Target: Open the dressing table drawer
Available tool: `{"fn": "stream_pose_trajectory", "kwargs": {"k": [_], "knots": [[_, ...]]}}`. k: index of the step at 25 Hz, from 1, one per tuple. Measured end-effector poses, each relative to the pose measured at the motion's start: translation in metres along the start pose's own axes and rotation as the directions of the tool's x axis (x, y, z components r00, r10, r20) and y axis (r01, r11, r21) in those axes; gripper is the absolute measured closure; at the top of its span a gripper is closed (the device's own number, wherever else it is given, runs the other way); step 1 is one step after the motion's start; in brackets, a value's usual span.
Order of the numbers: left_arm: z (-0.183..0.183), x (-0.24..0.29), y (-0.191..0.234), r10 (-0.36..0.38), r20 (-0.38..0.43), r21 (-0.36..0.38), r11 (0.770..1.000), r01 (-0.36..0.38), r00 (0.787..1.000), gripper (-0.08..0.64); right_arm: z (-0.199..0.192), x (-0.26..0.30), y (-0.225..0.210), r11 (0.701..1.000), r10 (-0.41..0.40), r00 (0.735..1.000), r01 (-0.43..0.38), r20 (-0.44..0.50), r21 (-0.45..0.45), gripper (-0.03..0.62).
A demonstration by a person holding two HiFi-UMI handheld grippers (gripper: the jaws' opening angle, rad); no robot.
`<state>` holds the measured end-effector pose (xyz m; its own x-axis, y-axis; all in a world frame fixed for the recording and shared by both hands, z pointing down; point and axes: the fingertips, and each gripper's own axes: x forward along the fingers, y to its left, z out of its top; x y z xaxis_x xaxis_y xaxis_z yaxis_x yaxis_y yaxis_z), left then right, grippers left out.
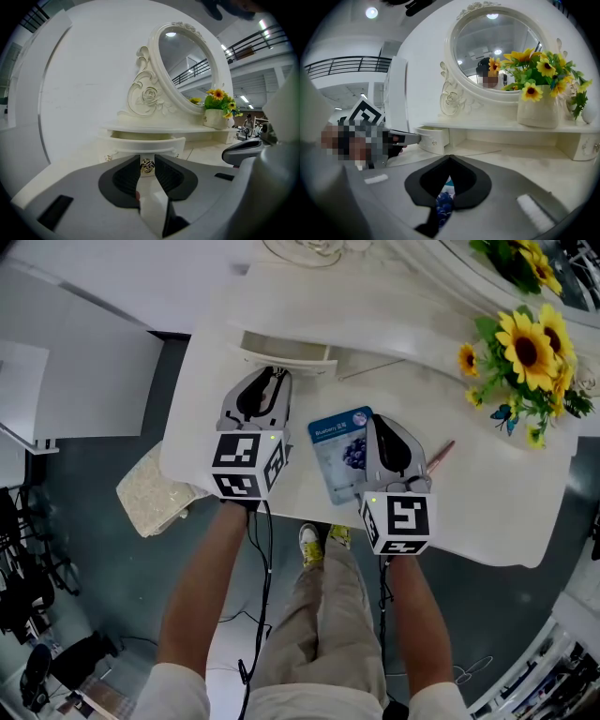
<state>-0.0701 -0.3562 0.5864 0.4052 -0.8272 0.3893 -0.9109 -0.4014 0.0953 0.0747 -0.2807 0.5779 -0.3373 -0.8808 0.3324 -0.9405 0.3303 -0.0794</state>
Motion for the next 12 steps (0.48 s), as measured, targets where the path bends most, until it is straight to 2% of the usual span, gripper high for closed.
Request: {"fn": "stream_pose_trajectory", "kwargs": {"k": [12], "knots": [[-0.0036,-0.0058,-0.0006,-0.002,-0.003,0.002,1.0,0.002,1.0,0.46,-0.0011,0.0007,0.0,1.0,0.0,1.0,0.0,-0.005,0.001,0.583]]}}
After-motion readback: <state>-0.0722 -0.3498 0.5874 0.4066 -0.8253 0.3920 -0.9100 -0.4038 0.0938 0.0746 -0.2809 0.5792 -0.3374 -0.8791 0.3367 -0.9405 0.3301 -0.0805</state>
